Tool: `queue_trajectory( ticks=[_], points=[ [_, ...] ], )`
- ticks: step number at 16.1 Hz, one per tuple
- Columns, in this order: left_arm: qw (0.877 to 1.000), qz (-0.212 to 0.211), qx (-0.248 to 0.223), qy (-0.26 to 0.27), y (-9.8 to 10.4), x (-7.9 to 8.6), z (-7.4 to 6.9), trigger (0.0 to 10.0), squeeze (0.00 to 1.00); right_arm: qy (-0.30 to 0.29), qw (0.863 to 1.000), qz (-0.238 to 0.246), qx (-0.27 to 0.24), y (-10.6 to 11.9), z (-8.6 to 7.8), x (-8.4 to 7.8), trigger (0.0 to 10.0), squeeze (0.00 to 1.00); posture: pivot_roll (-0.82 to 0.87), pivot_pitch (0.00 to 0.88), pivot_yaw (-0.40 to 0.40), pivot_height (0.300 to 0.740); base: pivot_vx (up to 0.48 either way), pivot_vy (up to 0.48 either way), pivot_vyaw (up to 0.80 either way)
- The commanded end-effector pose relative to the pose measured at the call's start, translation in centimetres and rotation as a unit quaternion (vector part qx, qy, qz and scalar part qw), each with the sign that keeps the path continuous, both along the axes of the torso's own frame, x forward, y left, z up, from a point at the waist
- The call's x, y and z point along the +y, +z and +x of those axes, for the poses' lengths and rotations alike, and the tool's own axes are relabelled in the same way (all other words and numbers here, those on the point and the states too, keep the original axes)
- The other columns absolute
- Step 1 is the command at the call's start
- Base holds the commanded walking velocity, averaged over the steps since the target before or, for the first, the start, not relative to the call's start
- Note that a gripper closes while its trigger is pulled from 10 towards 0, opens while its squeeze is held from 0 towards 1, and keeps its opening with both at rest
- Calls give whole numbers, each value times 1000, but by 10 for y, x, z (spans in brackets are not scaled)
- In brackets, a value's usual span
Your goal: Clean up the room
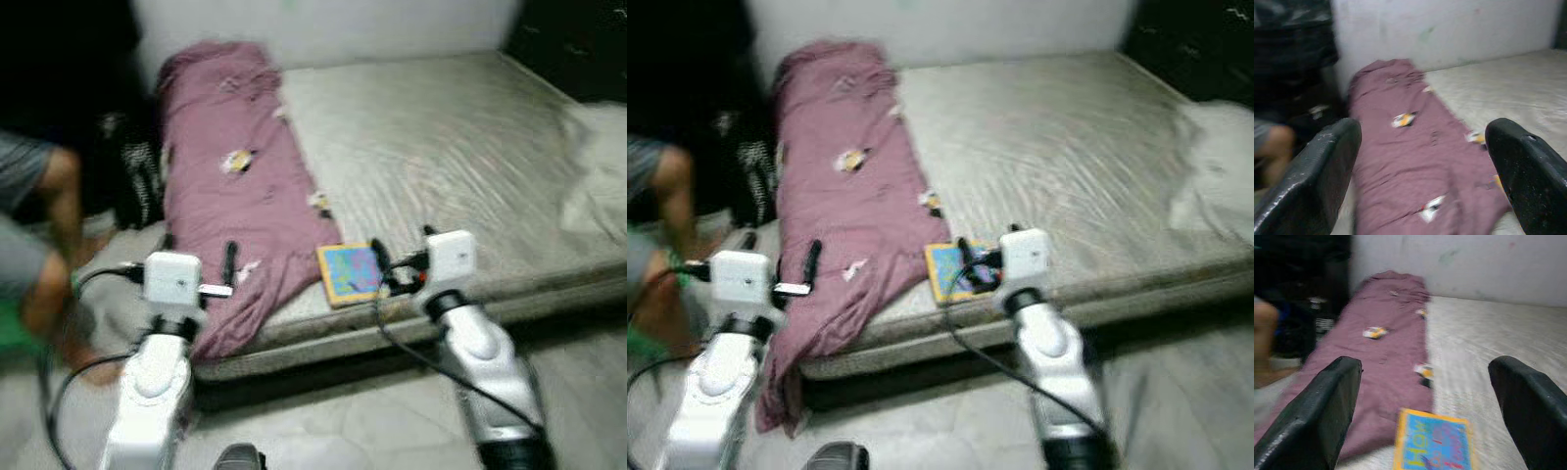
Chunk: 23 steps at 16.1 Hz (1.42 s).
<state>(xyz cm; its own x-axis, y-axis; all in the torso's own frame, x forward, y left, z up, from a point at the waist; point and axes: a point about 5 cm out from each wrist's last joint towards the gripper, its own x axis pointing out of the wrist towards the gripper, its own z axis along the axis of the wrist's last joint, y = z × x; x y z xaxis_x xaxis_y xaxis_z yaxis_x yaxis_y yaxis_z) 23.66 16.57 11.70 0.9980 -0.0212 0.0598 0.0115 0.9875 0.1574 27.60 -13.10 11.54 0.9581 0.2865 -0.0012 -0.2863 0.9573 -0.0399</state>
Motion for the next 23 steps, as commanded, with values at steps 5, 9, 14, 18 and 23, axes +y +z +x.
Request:
queue_trajectory(
  ticks=[5, 9, 14, 18, 23],
  points=[
    [998, 29, -19, -46, 5, -15, -2, 10000, 0, -18, 1000, -4, 1, 0, 2, -7, 10000, 0, 1, 27, -35, 740, 0, 0, 629],
    [998, 24, -23, -51, 8, -13, -1, 10000, 0, -29, 1000, 8, 5, -2, 2, -10, 10000, 0, 5, 24, -32, 740, 190, 0, 0],
    [998, 23, -26, -57, 9, -14, 0, 10000, 0, -31, 1000, 2, 2, -2, 5, -9, 10000, 0, 8, 18, -28, 740, 289, 0, 0],
    [998, 25, -26, -58, 9, -14, 1, 10000, 0, -31, 1000, 4, 2, -2, 5, -9, 10000, 0, 9, 14, -27, 740, 298, 0, 0],
    [998, 23, -23, -52, 7, -15, 2, 10000, 0, -14, 1000, -3, -6, -2, 5, -4, 10000, 0, 7, 15, -33, 740, 213, 0, 0]
  ],
)
